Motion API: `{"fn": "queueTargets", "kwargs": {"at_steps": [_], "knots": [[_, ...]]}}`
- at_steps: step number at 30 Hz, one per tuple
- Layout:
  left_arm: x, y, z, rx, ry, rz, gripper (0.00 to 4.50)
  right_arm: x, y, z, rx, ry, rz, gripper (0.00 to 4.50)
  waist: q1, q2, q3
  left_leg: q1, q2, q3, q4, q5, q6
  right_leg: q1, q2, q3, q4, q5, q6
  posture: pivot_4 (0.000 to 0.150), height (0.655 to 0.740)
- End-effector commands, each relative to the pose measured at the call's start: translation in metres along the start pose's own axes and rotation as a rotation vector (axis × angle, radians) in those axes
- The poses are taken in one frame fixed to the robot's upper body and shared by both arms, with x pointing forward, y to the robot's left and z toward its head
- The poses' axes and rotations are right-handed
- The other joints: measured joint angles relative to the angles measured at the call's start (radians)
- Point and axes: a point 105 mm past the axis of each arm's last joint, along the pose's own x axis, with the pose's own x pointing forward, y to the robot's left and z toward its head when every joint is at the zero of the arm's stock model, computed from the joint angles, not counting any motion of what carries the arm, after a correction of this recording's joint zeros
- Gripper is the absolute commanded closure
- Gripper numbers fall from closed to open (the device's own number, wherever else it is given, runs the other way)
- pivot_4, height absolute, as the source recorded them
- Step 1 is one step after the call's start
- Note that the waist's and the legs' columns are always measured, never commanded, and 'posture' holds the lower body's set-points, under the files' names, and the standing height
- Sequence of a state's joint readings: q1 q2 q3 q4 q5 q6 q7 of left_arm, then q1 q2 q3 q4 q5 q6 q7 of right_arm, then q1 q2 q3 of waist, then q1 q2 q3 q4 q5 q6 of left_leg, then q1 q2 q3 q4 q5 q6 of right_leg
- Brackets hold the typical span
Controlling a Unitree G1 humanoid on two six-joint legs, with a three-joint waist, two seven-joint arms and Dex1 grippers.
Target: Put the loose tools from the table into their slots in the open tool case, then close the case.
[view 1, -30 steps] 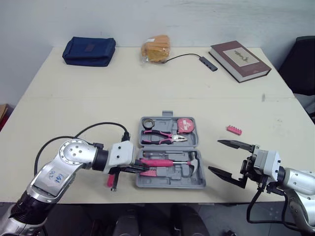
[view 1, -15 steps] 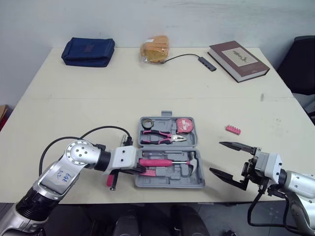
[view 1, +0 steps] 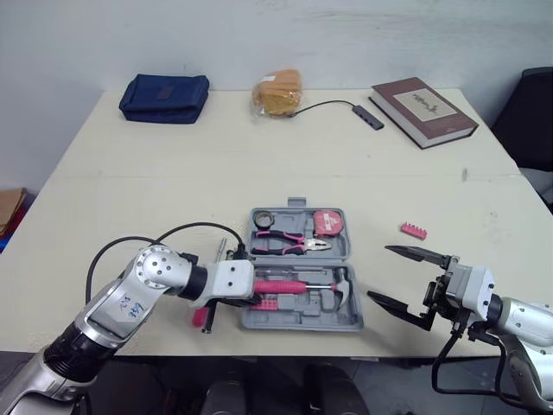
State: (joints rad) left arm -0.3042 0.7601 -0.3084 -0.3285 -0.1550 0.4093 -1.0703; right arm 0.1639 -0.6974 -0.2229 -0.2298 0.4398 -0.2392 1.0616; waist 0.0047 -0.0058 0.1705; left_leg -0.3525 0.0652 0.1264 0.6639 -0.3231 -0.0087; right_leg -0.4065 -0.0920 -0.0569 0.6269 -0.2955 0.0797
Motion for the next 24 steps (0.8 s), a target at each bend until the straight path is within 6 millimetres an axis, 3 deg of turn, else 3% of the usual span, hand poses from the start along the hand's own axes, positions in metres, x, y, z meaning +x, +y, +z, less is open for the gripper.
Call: {"fn": "queueTargets", "kwargs": {"at_steps": [1, 5, 8, 12, 16, 21, 24], "knots": [[-0.011, 0.001, -0.001, -0.032, -0.133, 0.028, 4.45, -0.019, -0.015, 0.002, -0.043, 0.02, -0.087, 0.0, 0.0, -0.002, 0.001, -0.001, 0.0, 0.0, 0.0, 0.0, 0.0, -0.001, -0.001, -0.001, 0.0, 0.0, 0.0, 0.15, 0.74], [-0.043, 0.021, 0.011, -0.096, -0.351, 0.208, 4.45, -0.05, -0.032, -0.012, -0.03, 0.086, -0.227, 0.0, -0.005, -0.007, 0.005, -0.004, 0.001, 0.0, 0.0, 0.0, 0.001, -0.004, -0.002, -0.003, 0.0, 0.0, 0.0, 0.15, 0.74], [-0.078, 0.039, -0.011, -0.133, -0.347, 0.424, 3.68, -0.081, -0.038, -0.025, -0.008, 0.153, -0.338, 0.0, -0.006, -0.007, 0.005, -0.005, 0.001, 0.0, 0.0, 0.0, 0.001, -0.004, -0.003, -0.006, 0.0, 0.0, 0.001, 0.15, 0.74], [-0.13, 0.041, -0.056, -0.202, -0.288, 0.692, 1.79, -0.128, -0.033, -0.046, 0.058, 0.281, -0.477, 0.0, -0.01, -0.007, 0.006, -0.003, 0.001, 0.001, -0.002, -0.002, 0.0, -0.004, -0.003, -0.008, -0.001, 0.0, 0.0, 0.15, 0.74], [-0.175, 0.025, -0.1, -0.315, -0.217, 0.901, 0.03, -0.176, -0.024, -0.062, 0.106, 0.393, -0.624, 0.0, -0.01, -0.008, 0.006, -0.003, 0.004, 0.003, -0.002, -0.003, -0.001, -0.005, -0.005, -0.011, -0.002, -0.001, -0.001, 0.15, 0.74], [-0.227, -0.023, -0.156, -0.465, -0.105, 1.148, 0.03, -0.234, -0.015, -0.072, 0.115, 0.518, -0.835, 0.0, -0.017, -0.007, 0.006, -0.002, 0.006, 0.006, -0.002, -0.008, -0.004, -0.005, -0.007, -0.01, -0.005, -0.001, -0.001, 0.15, 0.74], [-0.26, -0.051, -0.175, -0.53, -0.097, 1.343, 0.03, -0.258, -0.008, -0.077, 0.129, 0.569, -0.929, 0.0, -0.026, -0.008, 0.006, -0.002, 0.008, 0.007, -0.002, -0.011, -0.007, -0.005, -0.007, -0.01, -0.006, -0.001, -0.002, 0.15, 0.74]]}}
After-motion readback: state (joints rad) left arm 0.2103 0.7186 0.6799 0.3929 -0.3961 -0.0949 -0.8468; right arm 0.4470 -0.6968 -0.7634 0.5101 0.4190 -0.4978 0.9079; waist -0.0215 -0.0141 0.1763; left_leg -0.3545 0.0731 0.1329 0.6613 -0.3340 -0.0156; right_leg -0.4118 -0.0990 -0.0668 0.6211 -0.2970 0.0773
